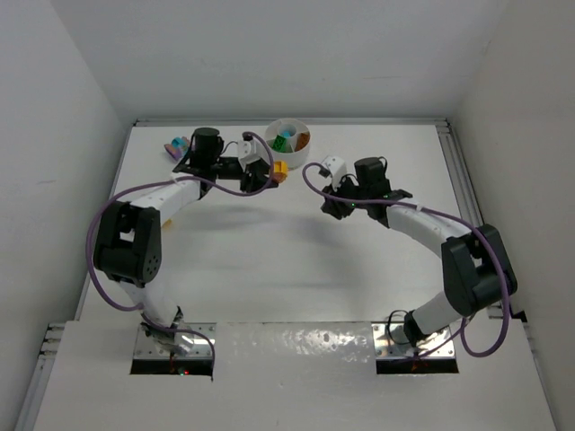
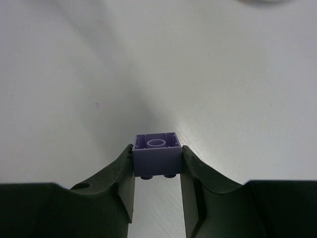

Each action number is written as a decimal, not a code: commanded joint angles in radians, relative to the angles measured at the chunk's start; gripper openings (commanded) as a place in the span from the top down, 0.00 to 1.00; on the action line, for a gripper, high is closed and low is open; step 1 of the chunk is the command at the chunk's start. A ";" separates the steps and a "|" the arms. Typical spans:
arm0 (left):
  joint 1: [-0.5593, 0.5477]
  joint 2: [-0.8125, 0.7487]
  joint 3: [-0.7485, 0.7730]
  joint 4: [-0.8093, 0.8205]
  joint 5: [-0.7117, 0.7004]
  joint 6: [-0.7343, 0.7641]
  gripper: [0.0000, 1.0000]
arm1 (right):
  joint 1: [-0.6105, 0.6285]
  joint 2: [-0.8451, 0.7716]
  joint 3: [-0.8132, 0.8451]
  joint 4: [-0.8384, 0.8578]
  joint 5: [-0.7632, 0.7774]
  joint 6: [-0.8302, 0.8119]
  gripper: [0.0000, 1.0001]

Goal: Sort the legos into containers by color

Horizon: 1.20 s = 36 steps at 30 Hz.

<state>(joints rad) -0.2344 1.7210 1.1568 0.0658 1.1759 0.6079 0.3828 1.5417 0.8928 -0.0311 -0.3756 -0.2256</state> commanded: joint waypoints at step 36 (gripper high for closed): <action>0.034 0.620 0.803 0.091 -0.740 -0.431 1.00 | -0.005 0.149 0.175 0.298 0.149 0.374 1.00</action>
<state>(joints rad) -0.1677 2.3100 1.9141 0.0734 0.4984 0.1925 0.3771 1.6779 1.0153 0.2096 -0.2428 0.0811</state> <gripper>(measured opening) 0.347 0.353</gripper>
